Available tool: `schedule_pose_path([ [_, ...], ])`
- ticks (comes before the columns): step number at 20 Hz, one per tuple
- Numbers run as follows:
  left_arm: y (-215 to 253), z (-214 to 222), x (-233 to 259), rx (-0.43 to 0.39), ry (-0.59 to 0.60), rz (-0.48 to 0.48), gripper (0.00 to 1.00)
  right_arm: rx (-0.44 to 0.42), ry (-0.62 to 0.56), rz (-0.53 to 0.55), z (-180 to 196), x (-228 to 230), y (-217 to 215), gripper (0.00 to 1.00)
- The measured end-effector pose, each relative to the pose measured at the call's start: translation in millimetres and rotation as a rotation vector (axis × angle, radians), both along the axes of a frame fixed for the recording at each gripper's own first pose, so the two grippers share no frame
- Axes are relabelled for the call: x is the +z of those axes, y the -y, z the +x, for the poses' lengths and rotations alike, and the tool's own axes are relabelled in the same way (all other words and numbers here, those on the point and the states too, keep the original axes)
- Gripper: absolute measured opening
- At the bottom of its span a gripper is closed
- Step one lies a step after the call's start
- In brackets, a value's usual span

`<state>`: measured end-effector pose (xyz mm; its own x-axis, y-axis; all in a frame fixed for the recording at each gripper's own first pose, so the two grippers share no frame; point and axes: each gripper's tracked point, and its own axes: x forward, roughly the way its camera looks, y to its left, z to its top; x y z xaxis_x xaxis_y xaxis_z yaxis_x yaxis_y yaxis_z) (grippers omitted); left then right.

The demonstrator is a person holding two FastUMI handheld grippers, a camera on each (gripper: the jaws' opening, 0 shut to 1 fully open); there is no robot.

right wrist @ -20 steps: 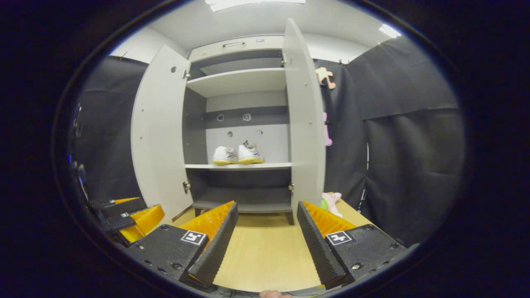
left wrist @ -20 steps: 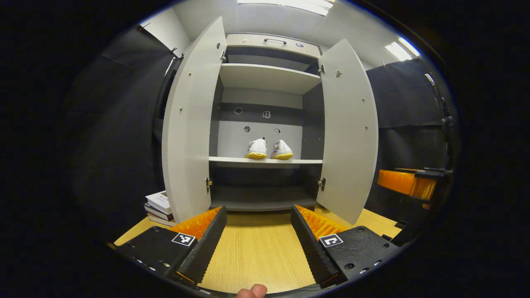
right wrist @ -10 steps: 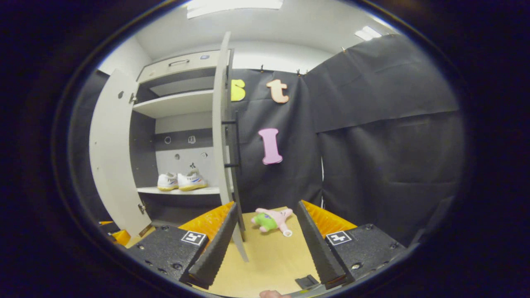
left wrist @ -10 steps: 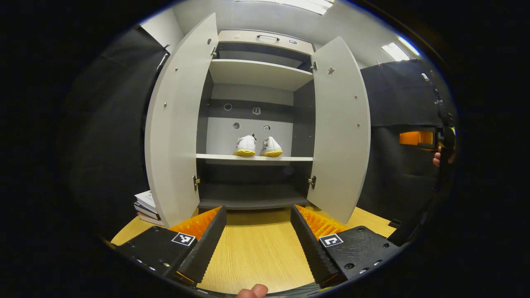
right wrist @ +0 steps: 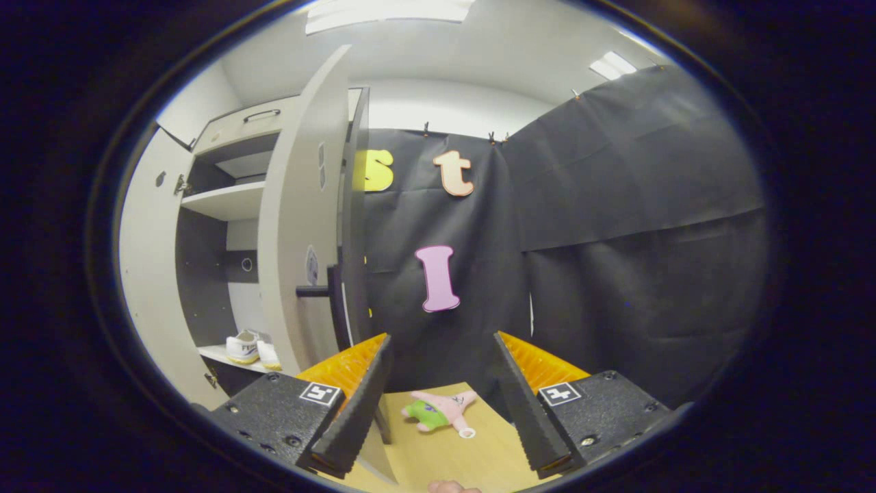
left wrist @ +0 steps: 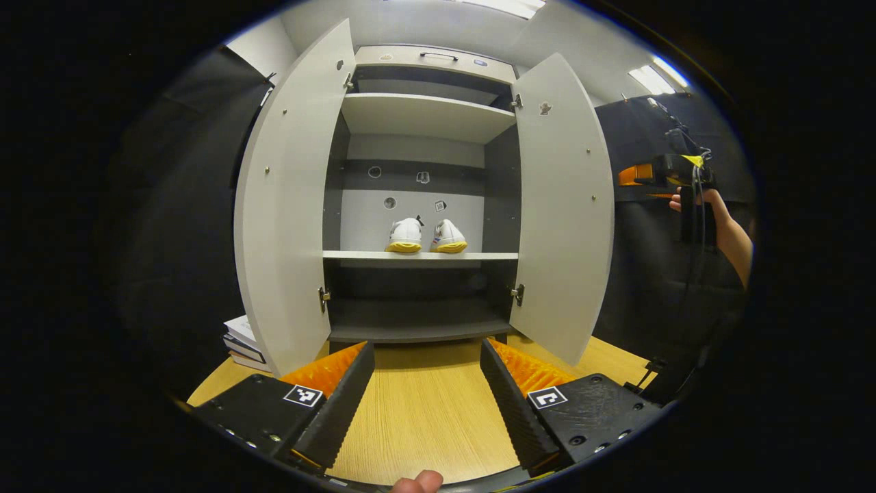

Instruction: Grab one shoe with the right hand and put it into the shoe cabinet, grab the other shoe with the left hand and put it into the shoe cabinet; then close the right door with the right hand and the left door with the left hand.

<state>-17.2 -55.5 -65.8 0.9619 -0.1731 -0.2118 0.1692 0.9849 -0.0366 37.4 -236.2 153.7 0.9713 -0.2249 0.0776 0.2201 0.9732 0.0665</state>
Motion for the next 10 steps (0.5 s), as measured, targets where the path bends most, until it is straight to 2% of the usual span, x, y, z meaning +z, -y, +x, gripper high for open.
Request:
schedule_pose_path([
  [4,-3.7,2.1,-6.0,0.01,-0.026,-0.001,0.93,0.0,-0.039,-0.013,30.0,-0.2,8.5,0.91],
  [8,-7.2,5.3,-8.8,0.017,-0.034,0.002,0.93,0.023,-0.064,0.023,38.4,-3.9,9.5,0.9],
  [10,-6.3,6.8,-10.0,0.011,-0.04,0.0,0.93,0.061,-0.067,0.024,38.4,-5.3,-0.1,0.9],
])
